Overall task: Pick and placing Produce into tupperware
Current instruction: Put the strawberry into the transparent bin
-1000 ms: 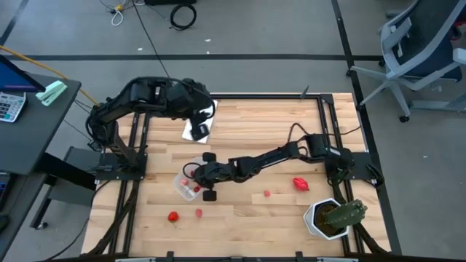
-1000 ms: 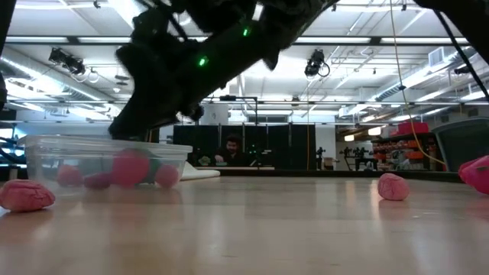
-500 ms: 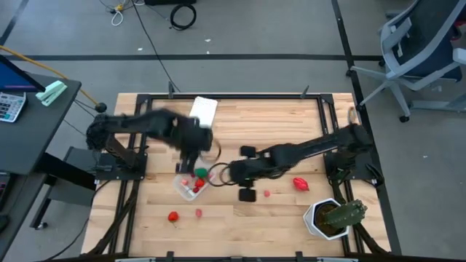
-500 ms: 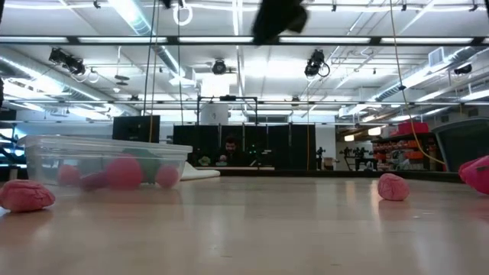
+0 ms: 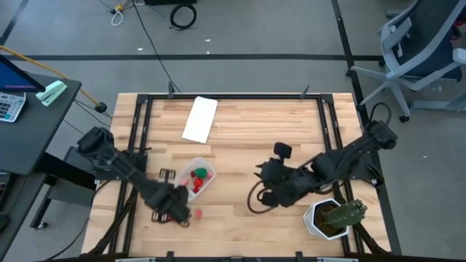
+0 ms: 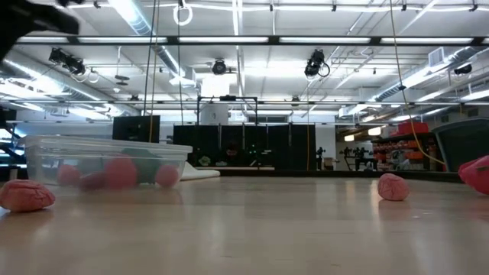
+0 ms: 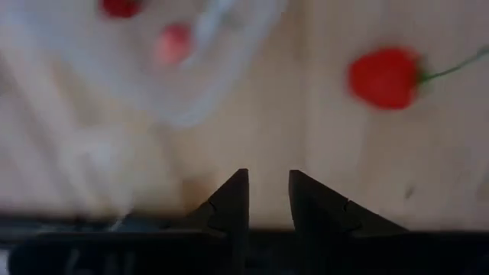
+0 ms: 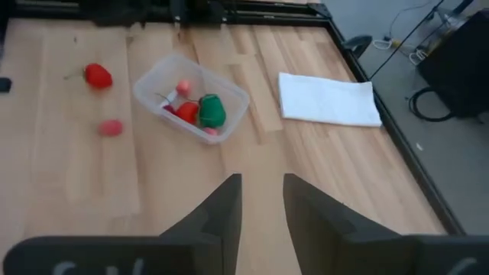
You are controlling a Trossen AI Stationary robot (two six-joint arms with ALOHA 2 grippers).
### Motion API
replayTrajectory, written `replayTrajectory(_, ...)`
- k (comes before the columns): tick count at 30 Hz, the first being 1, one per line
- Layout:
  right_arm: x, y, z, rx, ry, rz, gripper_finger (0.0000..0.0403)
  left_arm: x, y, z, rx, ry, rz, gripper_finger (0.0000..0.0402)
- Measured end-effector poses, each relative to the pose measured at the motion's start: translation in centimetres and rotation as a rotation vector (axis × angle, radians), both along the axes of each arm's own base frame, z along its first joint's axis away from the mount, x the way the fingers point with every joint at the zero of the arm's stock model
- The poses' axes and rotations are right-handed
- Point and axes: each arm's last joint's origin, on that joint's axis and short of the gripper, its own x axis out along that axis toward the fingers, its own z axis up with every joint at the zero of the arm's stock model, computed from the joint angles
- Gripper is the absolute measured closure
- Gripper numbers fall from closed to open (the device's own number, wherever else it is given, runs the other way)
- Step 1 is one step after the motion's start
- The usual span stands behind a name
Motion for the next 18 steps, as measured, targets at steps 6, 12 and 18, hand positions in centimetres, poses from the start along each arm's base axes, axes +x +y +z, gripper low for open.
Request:
replayTrajectory(6, -0.5, 0.8, 0.1, 0.038, -0.02, -0.004, 0.0297, -0.7, -3.8, -1.8, -0.166, -0.168, -0.078, 0.0308)
replayTrajectory(12, -0.4, 0.7, 0.1, 0.001, -0.003, 0.025, 0.0297, -1.7, -5.8, -1.9, -0.222, -0.213, -0.16, 0.0306)
replayTrajectory(18, -0.4, 0.7, 0.0, 0.026, -0.014, 0.004, 0.0297, -2.3, -7.2, -3.4, -0.197, -0.179, -0.216, 0.0305)
